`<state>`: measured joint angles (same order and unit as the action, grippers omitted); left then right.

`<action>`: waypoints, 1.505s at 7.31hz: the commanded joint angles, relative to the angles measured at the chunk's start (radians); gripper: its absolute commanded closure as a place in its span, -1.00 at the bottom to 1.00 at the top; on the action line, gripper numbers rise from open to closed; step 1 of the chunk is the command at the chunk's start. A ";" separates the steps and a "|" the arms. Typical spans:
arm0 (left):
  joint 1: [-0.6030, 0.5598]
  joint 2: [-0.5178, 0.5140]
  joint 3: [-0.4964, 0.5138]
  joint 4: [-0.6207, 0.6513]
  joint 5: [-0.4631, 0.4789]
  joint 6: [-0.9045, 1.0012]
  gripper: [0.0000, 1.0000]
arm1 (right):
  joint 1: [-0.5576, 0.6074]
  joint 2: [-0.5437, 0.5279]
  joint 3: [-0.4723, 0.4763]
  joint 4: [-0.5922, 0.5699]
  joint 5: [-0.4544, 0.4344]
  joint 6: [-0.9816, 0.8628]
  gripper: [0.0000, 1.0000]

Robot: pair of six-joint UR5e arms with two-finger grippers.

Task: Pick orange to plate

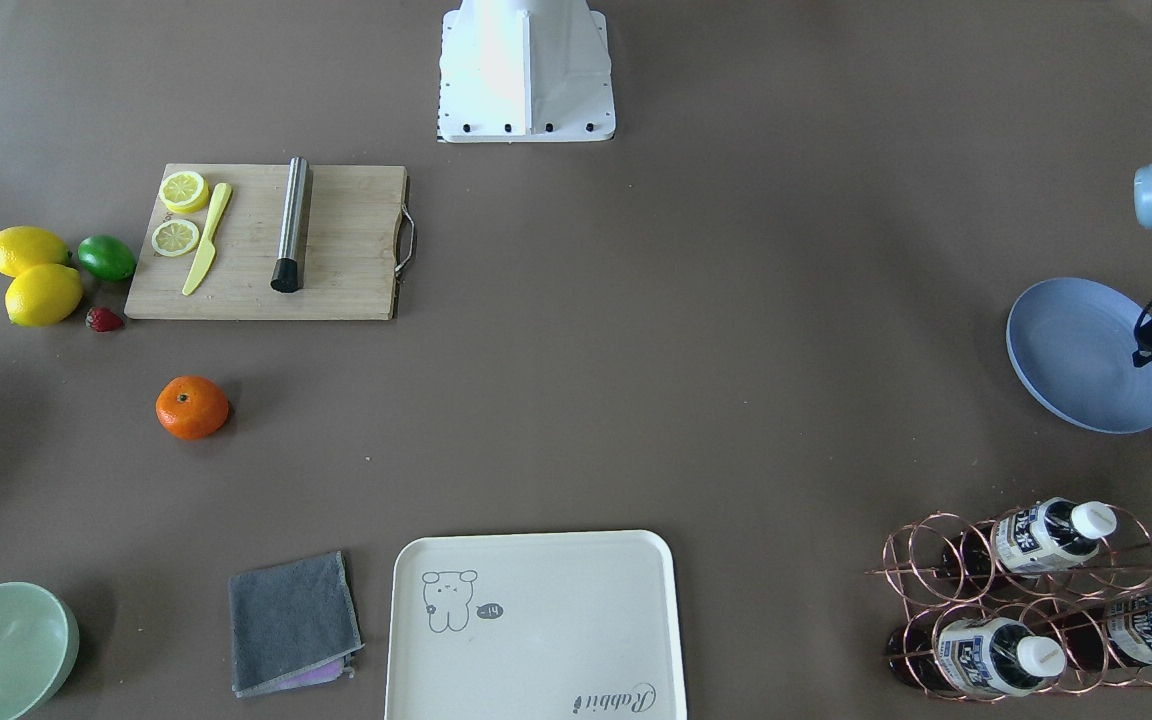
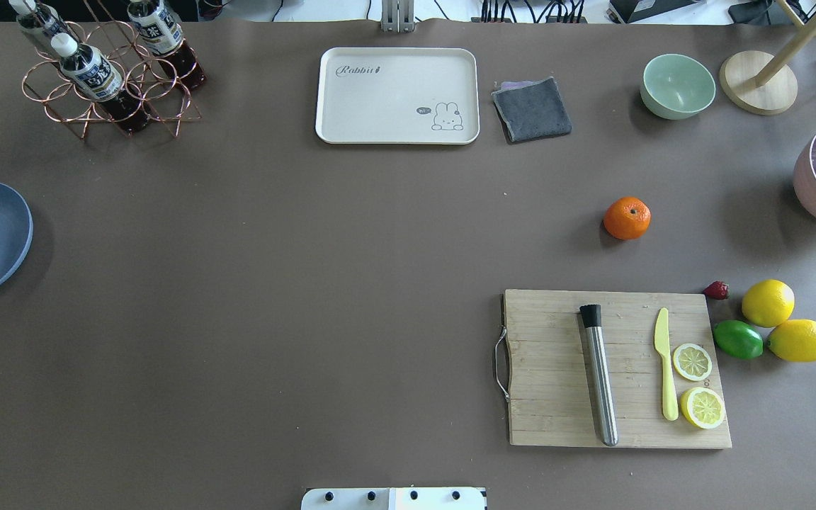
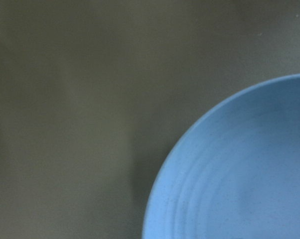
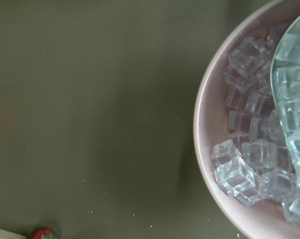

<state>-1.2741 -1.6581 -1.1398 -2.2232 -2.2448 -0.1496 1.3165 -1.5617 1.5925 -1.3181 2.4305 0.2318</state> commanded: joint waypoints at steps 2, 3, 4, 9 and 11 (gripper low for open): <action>0.001 -0.002 0.006 -0.001 -0.006 -0.028 0.99 | -0.014 0.008 0.000 0.016 -0.007 0.031 -1.00; 0.001 -0.002 -0.004 -0.001 -0.012 -0.037 1.00 | -0.016 0.009 0.001 0.016 -0.007 0.031 -1.00; 0.001 0.000 -0.015 -0.001 -0.053 -0.039 1.00 | -0.016 0.011 0.001 0.016 -0.007 0.031 -1.00; 0.153 -0.060 -0.366 0.007 -0.147 -0.622 1.00 | -0.172 0.129 0.003 0.017 -0.093 0.225 -1.00; 0.366 -0.190 -0.429 0.008 -0.005 -0.931 1.00 | -0.230 0.196 0.027 0.017 -0.097 0.325 -1.00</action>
<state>-1.0431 -1.7772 -1.5287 -2.2163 -2.3315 -0.8982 1.1258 -1.4091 1.6060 -1.3009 2.3390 0.4930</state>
